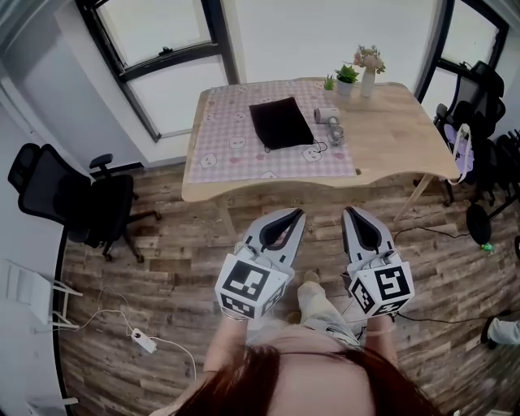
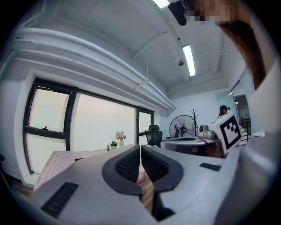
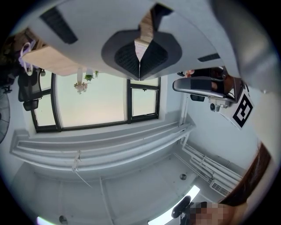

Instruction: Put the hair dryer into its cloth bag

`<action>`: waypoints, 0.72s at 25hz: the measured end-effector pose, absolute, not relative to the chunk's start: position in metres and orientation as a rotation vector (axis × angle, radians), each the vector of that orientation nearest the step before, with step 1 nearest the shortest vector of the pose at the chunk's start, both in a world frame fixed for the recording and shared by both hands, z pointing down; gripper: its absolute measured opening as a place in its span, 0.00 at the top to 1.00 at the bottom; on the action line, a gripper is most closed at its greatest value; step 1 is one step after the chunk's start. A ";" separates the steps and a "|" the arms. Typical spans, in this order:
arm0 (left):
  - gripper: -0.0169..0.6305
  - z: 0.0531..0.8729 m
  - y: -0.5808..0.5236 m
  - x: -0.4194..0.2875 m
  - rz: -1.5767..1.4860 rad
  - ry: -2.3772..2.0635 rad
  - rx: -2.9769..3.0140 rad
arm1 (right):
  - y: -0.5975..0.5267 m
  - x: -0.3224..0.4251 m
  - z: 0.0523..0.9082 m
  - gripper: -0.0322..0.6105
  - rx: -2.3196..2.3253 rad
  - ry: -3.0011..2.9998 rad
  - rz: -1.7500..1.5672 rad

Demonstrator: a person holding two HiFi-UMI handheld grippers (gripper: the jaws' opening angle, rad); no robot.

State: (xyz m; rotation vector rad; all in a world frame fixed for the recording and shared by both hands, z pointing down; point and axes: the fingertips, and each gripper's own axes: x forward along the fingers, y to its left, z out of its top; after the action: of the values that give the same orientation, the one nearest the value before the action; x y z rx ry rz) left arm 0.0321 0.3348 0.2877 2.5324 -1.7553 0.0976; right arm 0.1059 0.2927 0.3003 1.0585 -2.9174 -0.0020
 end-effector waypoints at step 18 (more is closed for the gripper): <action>0.95 0.301 0.242 0.017 0.139 -1.736 2.529 | 0.199 0.090 0.314 0.95 1.070 -2.904 0.007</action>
State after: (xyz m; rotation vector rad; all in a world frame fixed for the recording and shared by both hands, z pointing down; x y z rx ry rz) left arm 0.0172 0.2416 0.3008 2.5286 -1.7359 0.1394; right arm 0.0900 0.1987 0.3143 1.0703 -2.9043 0.0067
